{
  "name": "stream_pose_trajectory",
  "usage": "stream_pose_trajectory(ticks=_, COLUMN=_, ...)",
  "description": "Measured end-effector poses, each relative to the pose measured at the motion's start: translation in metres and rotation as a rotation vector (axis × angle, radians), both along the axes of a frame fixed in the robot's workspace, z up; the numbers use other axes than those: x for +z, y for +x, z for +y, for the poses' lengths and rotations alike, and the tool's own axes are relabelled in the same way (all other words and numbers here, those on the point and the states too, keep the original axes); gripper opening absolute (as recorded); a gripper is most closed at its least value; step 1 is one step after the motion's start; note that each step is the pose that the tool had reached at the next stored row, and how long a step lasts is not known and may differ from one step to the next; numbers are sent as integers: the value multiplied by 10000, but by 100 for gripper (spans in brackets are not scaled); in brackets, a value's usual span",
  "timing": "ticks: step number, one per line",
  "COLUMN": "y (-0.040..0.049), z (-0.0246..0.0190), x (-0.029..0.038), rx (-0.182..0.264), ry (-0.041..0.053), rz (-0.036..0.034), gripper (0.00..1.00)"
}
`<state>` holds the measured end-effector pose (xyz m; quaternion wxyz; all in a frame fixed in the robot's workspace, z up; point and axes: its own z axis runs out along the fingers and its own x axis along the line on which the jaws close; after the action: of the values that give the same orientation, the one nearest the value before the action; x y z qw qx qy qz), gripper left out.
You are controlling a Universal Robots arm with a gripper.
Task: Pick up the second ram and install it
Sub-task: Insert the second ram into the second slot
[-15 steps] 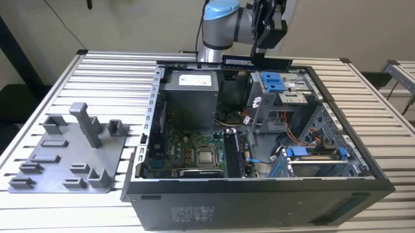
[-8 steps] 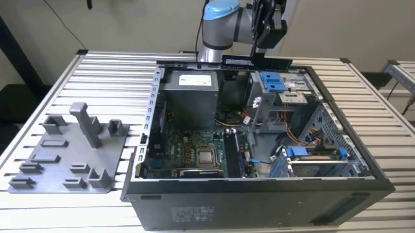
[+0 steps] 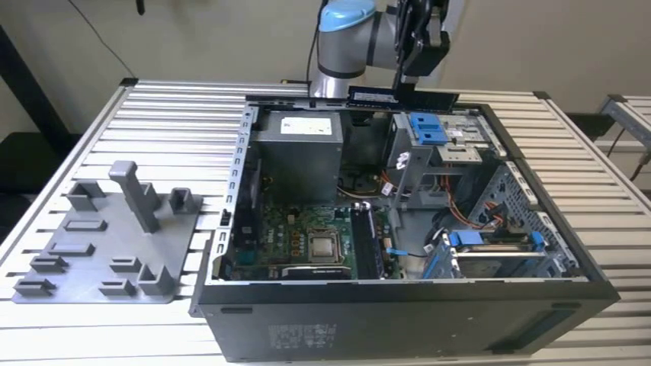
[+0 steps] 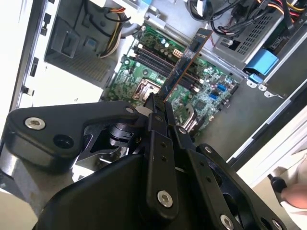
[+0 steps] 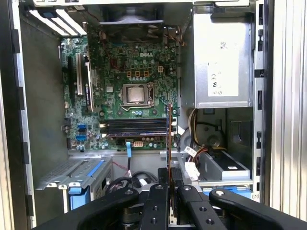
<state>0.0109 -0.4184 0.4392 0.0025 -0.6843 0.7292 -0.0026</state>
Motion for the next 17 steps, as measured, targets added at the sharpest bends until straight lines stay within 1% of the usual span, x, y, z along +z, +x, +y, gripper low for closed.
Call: stream_pose_trajectory(ticks=17, y=0, z=0, x=0, rx=-1302, ry=-1, rz=0, gripper=14)
